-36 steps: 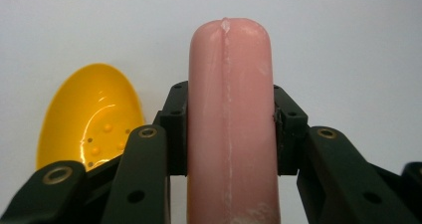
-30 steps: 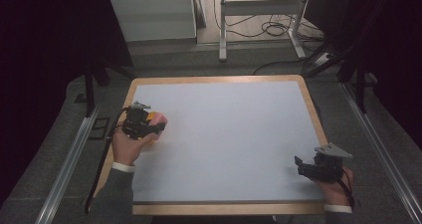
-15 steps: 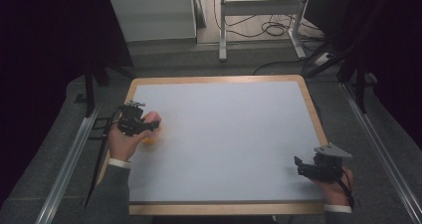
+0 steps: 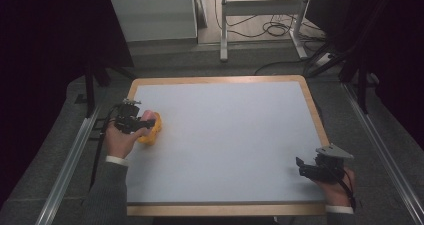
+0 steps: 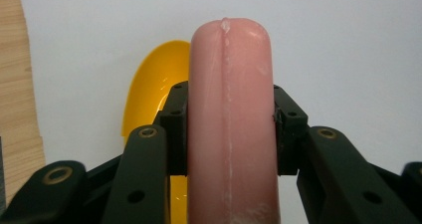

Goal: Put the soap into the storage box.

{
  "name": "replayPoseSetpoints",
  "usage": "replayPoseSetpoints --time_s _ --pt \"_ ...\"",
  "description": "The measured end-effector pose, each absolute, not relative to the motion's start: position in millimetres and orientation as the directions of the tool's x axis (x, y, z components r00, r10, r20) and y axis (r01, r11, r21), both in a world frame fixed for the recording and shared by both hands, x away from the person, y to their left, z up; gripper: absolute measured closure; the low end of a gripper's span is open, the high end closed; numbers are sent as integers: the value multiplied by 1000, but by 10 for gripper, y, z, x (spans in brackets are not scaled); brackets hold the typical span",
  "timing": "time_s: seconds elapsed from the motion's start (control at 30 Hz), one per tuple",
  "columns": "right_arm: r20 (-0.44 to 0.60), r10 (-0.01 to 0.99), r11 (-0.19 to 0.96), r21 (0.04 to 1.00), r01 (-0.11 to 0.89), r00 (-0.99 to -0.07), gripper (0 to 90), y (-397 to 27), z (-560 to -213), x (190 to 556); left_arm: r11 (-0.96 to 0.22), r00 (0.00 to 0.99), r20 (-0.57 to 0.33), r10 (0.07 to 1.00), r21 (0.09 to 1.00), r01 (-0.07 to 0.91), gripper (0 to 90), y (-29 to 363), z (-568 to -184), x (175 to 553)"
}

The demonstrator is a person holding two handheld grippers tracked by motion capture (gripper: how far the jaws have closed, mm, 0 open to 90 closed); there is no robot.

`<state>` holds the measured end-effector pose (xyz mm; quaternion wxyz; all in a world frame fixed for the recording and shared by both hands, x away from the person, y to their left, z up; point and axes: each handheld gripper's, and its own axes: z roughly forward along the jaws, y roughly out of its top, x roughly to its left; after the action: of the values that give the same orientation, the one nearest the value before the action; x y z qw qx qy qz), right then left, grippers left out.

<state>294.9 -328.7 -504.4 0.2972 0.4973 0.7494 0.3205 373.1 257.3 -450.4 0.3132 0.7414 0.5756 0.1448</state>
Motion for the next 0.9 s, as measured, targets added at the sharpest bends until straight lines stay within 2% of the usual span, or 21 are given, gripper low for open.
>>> replayPoseSetpoints --time_s 0.9 --pt "-132 935 305 775 554 -330 102 -3271 -5037 2938 -140 262 -132 956 579 803 599 2651 -4772 3889"
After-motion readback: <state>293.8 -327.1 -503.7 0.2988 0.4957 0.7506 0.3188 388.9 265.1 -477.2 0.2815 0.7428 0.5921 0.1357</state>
